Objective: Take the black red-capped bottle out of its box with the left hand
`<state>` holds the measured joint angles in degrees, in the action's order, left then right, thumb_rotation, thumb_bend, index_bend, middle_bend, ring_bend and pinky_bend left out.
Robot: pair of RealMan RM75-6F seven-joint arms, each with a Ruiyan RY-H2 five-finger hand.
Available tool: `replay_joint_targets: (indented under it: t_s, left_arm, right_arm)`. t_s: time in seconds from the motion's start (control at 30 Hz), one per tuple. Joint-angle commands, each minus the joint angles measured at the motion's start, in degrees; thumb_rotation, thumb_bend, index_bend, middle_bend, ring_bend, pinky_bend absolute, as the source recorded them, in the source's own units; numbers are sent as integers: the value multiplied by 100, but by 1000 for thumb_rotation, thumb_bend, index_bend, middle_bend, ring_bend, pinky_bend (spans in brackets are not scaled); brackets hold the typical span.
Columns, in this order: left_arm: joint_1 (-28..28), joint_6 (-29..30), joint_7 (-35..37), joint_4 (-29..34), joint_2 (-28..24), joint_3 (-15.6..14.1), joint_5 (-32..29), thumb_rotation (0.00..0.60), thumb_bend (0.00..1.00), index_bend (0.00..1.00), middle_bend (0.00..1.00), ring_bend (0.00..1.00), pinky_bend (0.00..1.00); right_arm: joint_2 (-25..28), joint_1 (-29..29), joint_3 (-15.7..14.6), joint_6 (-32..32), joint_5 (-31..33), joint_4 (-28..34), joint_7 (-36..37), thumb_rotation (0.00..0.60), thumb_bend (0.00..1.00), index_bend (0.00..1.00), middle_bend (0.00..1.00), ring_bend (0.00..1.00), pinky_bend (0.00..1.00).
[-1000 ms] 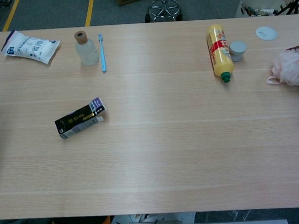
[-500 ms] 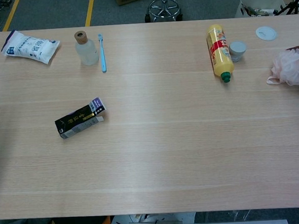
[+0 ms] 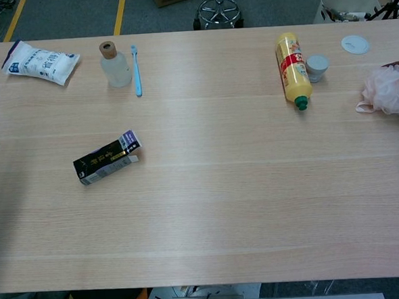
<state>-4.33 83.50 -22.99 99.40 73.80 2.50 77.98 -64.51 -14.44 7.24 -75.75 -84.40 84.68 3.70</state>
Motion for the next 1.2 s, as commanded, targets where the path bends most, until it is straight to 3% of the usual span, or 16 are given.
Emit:
replay_joint_targets:
  t_s: [0.03,0.2,0.47,0.7,0.87,1.2]
  left_arm:
    - [-39,101,-358,-94,235,19,21,594,291,219,22,41,213]
    - [-143,14,-481,-297,586,60,-17,533,257,246,22,24,185]
    - [-325,-183,-717,-790,1108,73,-75,524,255,250,17,12,172]
    - [-465,-566,-959,-822,1255,89,-461,515,252,250,12,10,164]
    - [-620,-943,-1418,-662,1238,96,-946,361,216,239,0,0,133]
    - [-792,-1112,-1746,-634,1352,76,-1351,332,199,226,0,0,131]
  right_arm:
    - [-5,-13,-4,35,32,-60,39,600,90,403,250,174,345]
    - [0,-16,-8,42,62,-150,129,600,90,403,250,174,345]
    - [9,-5,-4,23,99,-319,336,600,90,403,250,174,345]
    - [-47,-14,-31,93,133,-548,560,600,91,403,250,174,345]
    - [-114,-21,-66,127,114,-724,741,600,91,403,250,174,345]
    - [-184,13,-112,96,88,-905,948,600,91,403,250,174,345]
